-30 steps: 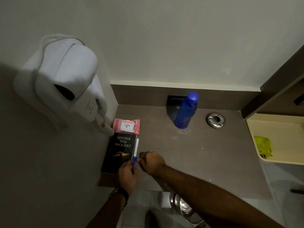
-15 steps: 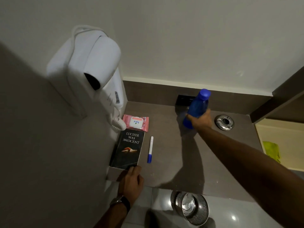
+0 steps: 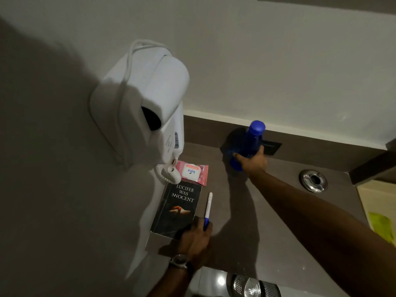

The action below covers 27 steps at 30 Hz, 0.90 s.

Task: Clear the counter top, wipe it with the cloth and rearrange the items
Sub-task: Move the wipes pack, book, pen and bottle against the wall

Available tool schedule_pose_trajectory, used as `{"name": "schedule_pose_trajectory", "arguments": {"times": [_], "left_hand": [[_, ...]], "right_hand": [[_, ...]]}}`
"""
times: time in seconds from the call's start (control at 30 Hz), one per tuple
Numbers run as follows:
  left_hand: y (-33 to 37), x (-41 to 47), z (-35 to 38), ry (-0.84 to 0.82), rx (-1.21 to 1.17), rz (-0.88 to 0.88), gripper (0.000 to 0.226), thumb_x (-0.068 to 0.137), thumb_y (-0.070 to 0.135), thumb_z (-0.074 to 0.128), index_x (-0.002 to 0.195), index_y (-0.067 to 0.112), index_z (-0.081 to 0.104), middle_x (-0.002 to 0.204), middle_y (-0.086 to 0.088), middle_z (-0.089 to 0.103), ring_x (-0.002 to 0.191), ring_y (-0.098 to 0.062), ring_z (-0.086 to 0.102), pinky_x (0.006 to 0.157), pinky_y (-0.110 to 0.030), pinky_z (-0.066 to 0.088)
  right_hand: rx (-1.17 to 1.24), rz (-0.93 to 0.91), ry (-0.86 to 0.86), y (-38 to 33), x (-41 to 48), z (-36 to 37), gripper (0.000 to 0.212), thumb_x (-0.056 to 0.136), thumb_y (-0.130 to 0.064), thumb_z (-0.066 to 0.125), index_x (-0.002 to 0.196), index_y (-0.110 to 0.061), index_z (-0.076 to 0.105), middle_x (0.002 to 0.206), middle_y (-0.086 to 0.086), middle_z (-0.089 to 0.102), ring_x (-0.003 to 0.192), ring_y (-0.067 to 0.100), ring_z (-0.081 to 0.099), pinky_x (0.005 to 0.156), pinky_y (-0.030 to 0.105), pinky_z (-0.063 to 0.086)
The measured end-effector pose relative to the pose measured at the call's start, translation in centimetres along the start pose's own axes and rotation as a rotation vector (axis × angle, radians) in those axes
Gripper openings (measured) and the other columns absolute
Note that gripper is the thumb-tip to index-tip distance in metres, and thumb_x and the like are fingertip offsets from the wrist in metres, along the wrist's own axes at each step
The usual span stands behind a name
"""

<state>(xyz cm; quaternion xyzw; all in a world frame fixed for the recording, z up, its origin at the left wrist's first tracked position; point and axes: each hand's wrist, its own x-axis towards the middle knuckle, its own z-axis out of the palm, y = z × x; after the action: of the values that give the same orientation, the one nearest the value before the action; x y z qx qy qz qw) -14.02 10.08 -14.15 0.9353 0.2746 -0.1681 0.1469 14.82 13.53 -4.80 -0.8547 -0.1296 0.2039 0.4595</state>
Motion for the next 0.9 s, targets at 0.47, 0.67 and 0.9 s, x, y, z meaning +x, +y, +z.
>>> {"name": "schedule_pose_trajectory", "arguments": {"times": [0.47,0.67,0.9], "left_hand": [[0.6,0.0,-0.1,0.120,-0.195,-0.359,0.050,0.098,0.040,0.053,0.146,0.032,0.042,0.155,0.001,0.035,0.133,-0.021,0.048,0.113,-0.043,0.040],[0.0,-2.2,-1.6,0.194,-0.207,-0.257,0.039,0.098,0.036,0.054,0.133,0.019,0.057,0.129,-0.007,0.059,0.108,-0.025,0.066,0.091,-0.039,0.055],[0.9,-1.7,-2.8,0.226,-0.121,-0.187,0.038,0.090,0.043,0.046,0.126,0.034,0.058,0.142,0.000,0.043,0.107,-0.015,0.065,0.089,-0.032,0.055]], "right_hand": [[0.000,-0.111,-0.278,-6.8,-2.3,13.0,0.073,0.082,-0.023,0.086,0.141,-0.016,0.044,0.142,0.008,0.061,0.132,0.031,0.061,0.109,0.049,0.053],[0.116,-0.053,-0.351,-5.4,-5.0,10.9,0.092,0.082,-0.020,0.086,0.154,-0.021,0.029,0.144,0.005,0.057,0.129,0.026,0.060,0.102,0.042,0.056],[-0.059,-0.048,-0.071,6.1,-11.0,-1.2,0.033,0.093,-0.008,0.070,0.125,-0.008,0.061,0.119,0.009,0.068,0.111,0.024,0.067,0.103,0.045,0.053]]}}
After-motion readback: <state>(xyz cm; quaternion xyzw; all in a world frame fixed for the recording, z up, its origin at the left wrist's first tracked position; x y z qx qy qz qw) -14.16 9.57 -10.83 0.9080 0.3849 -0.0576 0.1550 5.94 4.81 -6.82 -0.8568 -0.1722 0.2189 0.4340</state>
